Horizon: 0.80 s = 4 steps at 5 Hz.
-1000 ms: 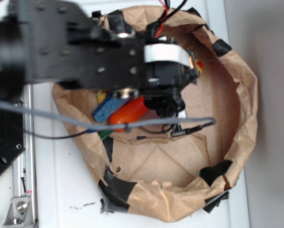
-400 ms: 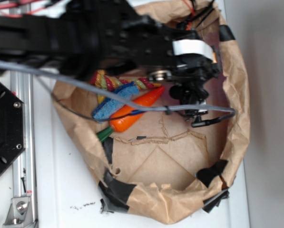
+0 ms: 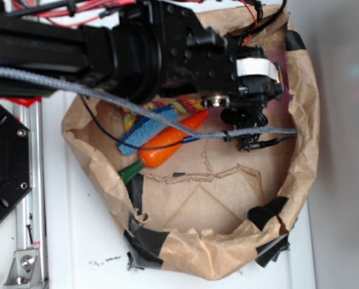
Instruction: Grab the yellow duck.
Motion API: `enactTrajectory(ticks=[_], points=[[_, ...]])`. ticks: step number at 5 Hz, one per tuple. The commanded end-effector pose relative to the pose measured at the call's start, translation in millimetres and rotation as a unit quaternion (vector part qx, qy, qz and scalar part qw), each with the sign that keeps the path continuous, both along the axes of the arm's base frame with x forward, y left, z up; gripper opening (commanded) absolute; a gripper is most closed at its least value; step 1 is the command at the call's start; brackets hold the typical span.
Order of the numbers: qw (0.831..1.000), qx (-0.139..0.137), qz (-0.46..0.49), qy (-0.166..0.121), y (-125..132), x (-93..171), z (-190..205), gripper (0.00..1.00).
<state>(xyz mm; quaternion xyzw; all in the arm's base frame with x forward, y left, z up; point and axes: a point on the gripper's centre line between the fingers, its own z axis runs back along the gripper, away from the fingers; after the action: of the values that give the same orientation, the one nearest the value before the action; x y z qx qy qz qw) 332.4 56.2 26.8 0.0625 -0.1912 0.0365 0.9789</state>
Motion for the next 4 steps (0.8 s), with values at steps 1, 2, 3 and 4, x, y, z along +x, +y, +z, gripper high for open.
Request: enactTrajectory(ticks=[1, 2, 3, 4], points=[[0.999, -0.039, 0.011, -0.018, -1, -2, 38, 0.0], [0.998, -0.059, -0.002, -0.011, -22, -17, 72, 0.0], [0.996, -0.087, 0.0, 0.015, -46, -43, 97, 0.0], [0.993, -0.085, -0.007, 0.079, -59, -58, 101, 0.0]])
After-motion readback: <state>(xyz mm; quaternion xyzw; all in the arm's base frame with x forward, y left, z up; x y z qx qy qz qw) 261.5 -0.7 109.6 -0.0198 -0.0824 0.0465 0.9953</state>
